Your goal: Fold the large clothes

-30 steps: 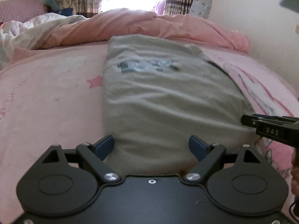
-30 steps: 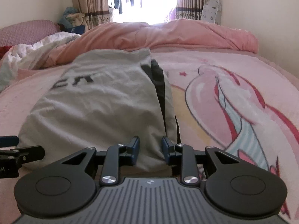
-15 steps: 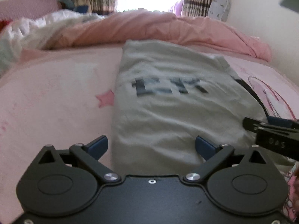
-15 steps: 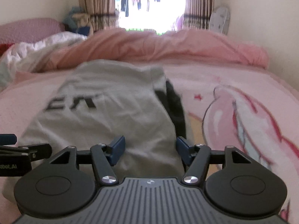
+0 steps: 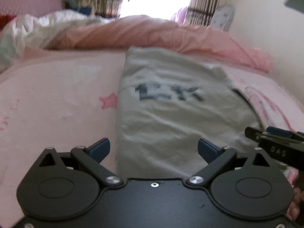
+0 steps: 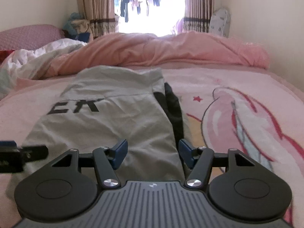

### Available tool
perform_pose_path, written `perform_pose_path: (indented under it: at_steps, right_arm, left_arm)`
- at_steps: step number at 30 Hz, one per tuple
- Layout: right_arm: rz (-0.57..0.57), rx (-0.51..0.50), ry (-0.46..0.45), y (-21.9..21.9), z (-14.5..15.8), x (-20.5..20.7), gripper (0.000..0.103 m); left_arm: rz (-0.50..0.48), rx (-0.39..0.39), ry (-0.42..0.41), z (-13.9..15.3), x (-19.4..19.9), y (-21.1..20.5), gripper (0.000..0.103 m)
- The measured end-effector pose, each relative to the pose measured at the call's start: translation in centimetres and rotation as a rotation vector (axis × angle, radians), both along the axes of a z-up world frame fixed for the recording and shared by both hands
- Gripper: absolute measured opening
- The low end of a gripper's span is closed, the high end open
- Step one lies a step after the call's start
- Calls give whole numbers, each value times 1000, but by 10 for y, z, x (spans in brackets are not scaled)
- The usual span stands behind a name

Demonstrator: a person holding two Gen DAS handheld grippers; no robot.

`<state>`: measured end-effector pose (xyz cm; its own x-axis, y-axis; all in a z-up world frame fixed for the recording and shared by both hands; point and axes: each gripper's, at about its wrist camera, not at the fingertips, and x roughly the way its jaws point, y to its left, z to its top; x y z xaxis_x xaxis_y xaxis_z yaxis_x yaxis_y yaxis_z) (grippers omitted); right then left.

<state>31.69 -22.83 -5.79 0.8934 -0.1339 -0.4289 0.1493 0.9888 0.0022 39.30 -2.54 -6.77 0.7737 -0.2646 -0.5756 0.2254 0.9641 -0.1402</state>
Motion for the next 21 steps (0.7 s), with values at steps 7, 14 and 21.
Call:
perform_pose_path:
  at_steps: [7, 14, 21]
  right_arm:
    - [0, 13, 22, 2, -8, -29, 73]
    - [-3, 38, 70, -4, -28, -26, 70]
    - [-8, 34, 68, -3, -34, -25, 71]
  left_arm:
    - [-28, 22, 6, -4, -29, -6, 98]
    - [-18, 101, 34, -30, -30, -14, 94]
    - [4, -22, 125, -46, -7, 6, 100]
